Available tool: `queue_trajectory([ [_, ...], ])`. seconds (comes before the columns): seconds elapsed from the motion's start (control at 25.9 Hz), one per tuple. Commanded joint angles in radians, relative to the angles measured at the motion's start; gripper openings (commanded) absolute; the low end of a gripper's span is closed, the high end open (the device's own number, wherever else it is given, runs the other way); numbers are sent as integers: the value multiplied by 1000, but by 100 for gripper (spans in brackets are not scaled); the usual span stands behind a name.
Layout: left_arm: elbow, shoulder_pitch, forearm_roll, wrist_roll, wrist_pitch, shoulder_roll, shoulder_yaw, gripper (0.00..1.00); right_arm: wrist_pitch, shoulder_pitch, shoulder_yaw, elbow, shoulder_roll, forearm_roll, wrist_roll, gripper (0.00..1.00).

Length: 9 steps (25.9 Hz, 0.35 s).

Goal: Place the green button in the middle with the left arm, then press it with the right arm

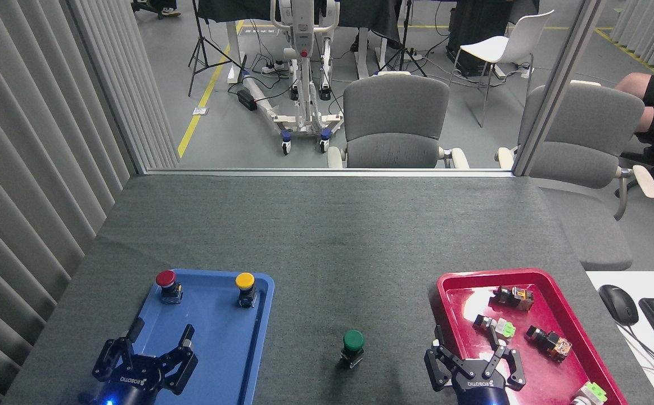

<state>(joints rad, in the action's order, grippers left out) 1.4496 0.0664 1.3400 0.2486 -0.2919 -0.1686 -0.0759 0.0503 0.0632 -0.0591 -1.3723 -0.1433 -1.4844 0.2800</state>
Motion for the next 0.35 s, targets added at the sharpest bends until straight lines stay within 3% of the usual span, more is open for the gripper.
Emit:
queue_trajectory([
  [0.0, 2, 13, 1, 0, -3, -2, -1, 99, 8, 0, 2, 1, 4, -1, 1, 100],
  [0.31, 20, 50, -2, 0, -7, 0, -1, 99, 19, 0, 2, 1, 4, 1, 1, 100],
])
